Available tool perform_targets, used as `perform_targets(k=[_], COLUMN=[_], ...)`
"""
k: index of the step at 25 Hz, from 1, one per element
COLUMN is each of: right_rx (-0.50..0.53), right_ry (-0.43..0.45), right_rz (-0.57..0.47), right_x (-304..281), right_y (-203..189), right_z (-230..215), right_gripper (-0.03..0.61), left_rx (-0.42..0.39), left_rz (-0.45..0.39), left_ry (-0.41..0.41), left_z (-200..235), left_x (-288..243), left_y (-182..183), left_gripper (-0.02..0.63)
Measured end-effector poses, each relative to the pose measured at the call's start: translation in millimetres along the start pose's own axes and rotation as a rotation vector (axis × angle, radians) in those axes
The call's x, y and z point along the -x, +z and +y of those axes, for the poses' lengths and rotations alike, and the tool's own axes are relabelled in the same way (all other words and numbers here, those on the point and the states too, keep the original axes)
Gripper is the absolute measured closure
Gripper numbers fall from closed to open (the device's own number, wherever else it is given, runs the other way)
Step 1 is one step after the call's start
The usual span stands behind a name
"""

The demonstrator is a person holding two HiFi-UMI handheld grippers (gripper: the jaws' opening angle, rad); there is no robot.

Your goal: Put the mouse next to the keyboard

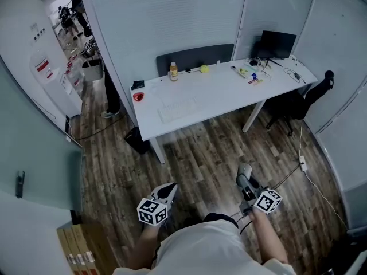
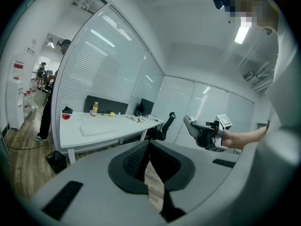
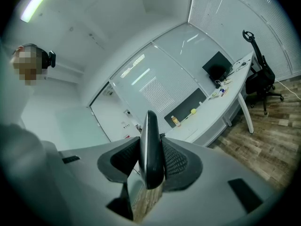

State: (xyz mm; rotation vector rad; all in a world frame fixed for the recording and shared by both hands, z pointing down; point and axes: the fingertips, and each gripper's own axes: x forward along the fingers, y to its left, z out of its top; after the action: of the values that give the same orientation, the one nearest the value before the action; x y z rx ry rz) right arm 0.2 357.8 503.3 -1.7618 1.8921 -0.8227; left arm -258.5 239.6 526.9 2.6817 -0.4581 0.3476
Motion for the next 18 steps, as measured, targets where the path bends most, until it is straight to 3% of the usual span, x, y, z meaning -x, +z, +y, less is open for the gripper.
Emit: perform_targets(k=[18], right_rx=[0.002], right_ry=[0.029], right_rz=[0.032], right_x=[-62], right_y=[20], right_z=[-31], right_gripper=[0.426], left_rx=[0.007], left_rz=[0.010], left_ry=[0.027], left_z=[40], left_x=[-50], left_y=[24], left_gripper=[0.595])
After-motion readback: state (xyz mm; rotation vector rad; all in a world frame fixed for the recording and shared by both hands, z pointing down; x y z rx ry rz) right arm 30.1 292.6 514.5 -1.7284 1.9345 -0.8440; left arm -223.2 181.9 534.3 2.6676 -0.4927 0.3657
